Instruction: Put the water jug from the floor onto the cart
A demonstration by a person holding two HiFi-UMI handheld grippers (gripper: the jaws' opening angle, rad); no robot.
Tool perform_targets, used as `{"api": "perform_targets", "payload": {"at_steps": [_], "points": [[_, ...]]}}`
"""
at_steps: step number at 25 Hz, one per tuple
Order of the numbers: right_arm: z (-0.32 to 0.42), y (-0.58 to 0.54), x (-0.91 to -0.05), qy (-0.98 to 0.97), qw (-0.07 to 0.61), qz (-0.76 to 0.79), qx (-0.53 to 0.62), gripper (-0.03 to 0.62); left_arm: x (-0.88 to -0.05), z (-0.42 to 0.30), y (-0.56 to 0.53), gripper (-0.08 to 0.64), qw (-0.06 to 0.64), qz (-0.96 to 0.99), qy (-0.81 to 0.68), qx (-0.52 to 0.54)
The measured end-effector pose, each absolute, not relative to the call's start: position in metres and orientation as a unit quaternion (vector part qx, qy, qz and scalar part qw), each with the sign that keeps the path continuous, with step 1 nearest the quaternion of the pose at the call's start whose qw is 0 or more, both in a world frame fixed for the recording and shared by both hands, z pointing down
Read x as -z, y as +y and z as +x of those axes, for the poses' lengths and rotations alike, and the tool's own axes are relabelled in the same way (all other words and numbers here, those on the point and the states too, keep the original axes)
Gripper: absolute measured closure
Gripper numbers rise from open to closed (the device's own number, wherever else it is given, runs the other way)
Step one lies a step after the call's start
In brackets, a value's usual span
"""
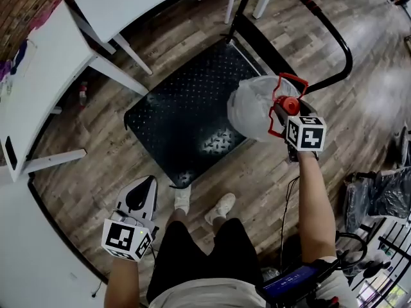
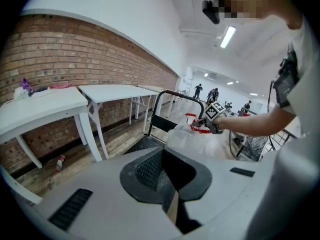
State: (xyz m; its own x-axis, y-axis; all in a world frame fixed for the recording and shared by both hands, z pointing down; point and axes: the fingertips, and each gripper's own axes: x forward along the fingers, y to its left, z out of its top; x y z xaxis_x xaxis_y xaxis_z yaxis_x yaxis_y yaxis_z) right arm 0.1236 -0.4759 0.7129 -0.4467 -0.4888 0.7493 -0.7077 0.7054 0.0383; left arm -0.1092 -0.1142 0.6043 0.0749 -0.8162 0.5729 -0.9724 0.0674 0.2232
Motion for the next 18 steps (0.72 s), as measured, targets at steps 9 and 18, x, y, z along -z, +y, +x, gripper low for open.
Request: {"api": "perform_targets", "payload": {"at_steps": [9,18], "points": [[0.082,-0.505,-0.746,-0.832,0.395,0.361,-0.149,0.279,-0.615,-0.129,-0.091,0.558,0.299,0.655,-0.679,-0.143],[0.079,-0.512,-0.756,-0.828,0.396,0.363,-0.163,0.279,-0.620,-0.144,-0.076,0.558,0.313,0.641,-0.690,-0.125]]}}
